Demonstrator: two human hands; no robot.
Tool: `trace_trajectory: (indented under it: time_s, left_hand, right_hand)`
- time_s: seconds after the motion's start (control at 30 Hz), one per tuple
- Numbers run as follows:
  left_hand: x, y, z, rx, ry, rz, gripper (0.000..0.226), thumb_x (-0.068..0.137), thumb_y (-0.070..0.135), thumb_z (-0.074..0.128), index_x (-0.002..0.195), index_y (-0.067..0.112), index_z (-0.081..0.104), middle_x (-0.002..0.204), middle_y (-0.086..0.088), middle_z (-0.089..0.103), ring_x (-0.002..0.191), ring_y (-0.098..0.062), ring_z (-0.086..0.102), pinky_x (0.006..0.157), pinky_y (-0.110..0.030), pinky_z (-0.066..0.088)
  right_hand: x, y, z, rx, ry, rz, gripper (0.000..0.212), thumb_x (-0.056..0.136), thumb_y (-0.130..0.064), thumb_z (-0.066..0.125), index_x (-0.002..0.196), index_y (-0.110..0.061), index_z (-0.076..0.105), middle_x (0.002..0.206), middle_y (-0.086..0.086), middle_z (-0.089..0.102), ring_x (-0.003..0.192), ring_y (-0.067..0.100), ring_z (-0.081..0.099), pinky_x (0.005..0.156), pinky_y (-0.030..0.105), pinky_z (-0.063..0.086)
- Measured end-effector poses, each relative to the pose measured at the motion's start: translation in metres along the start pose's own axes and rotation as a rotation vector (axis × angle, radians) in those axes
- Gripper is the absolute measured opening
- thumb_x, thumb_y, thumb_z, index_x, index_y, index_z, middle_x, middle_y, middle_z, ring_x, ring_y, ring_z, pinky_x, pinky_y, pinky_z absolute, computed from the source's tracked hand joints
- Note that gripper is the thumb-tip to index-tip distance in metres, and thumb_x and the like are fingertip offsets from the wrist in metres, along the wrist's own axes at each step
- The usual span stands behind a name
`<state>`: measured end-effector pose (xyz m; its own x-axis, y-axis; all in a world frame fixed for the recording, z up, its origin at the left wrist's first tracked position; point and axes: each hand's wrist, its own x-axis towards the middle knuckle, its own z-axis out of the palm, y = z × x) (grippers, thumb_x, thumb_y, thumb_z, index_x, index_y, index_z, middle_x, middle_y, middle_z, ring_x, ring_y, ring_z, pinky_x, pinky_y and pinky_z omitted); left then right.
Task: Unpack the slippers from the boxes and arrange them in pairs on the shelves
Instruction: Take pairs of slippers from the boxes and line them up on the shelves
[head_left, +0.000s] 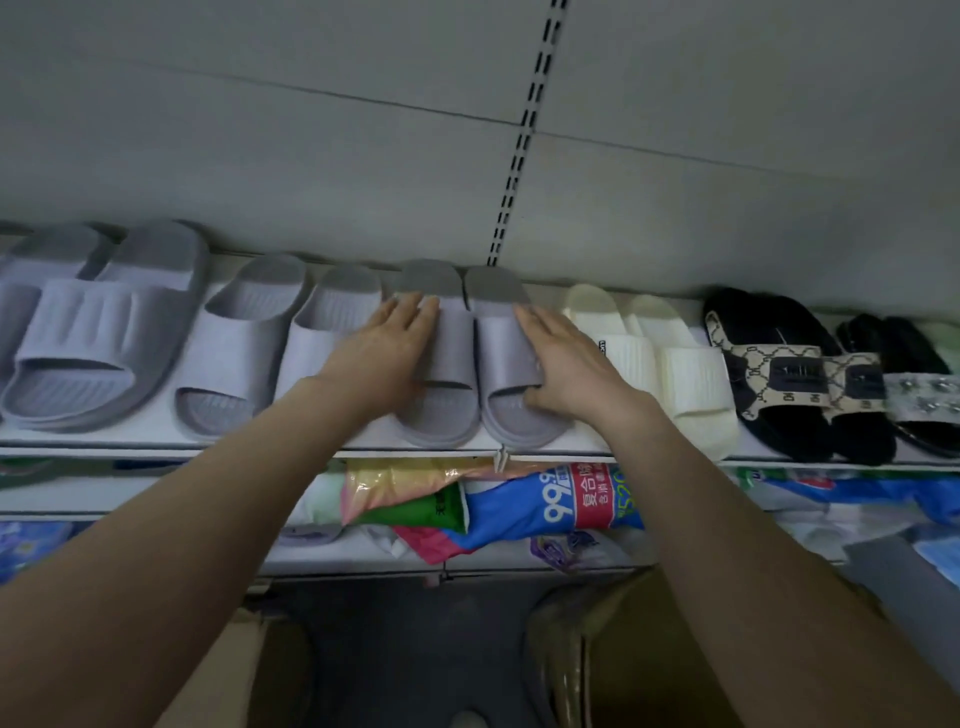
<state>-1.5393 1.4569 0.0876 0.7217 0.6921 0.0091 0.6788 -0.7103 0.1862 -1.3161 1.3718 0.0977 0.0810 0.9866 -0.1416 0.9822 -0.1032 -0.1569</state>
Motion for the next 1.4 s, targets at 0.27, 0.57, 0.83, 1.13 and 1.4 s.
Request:
trace_trajectory:
  time_s: [0.27,0.57,0.83,1.13,1.4]
  left_hand:
    - [0.001,0.015,0.009,-0.008,-0.008,-0.076,0.092,0.074,-0.006,0.063,0.152,0.007,0.015,0.157,-0.018,0.019,0.143,-0.037,0.023,0.115,-0.040,0.024]
    - [0.016,0.059,0.008,0.018,0.172,0.020,0.080,0.069,-0.009,0.063,0.144,-0.005,0.033,0.148,-0.027,0.034,0.136,-0.049,0.031,0.111,-0.054,0.029]
    - [0.083,0.166,0.027,0.001,0.002,0.210,0.103,0.079,0.051,0.069,0.153,0.011,0.010,0.159,-0.012,0.018,0.144,-0.031,0.022,0.114,-0.039,0.024]
    - [0.106,0.188,0.043,-0.067,0.025,0.244,0.089,0.075,0.021,0.078,0.147,0.004,0.029,0.143,-0.017,0.041,0.129,-0.034,0.043,0.105,-0.038,0.037]
    - [0.107,0.185,0.043,-0.053,0.037,0.250,0.092,0.049,0.011,0.091,0.130,-0.006,0.051,0.121,-0.026,0.059,0.104,-0.042,0.062,0.081,-0.045,0.054]
  right_hand:
    - [-0.007,0.009,0.012,-0.063,0.103,-0.092,0.100,0.081,-0.034,0.071,0.156,-0.013,0.008,0.152,0.011,0.028,0.131,0.034,0.034,0.109,0.039,0.032]
    - [-0.053,0.064,-0.004,0.246,0.364,0.002,0.082,0.078,-0.007,0.059,0.153,-0.014,0.026,0.156,0.011,0.029,0.144,0.027,0.026,0.119,0.037,0.023]
    - [-0.099,0.171,-0.007,0.178,0.022,0.283,0.107,0.075,-0.024,0.076,0.154,-0.037,0.006,0.164,-0.004,-0.006,0.149,0.026,0.014,0.115,0.045,0.029]
    - [-0.086,0.187,-0.011,0.152,0.096,0.292,0.089,0.082,-0.011,0.069,0.153,-0.033,0.018,0.163,0.001,0.005,0.135,0.033,0.042,0.100,0.038,0.042]
    - [-0.089,0.183,-0.013,0.145,0.065,0.323,0.091,0.085,-0.007,0.064,0.154,-0.036,0.012,0.163,-0.003,0.000,0.141,0.032,0.031,0.107,0.042,0.038]
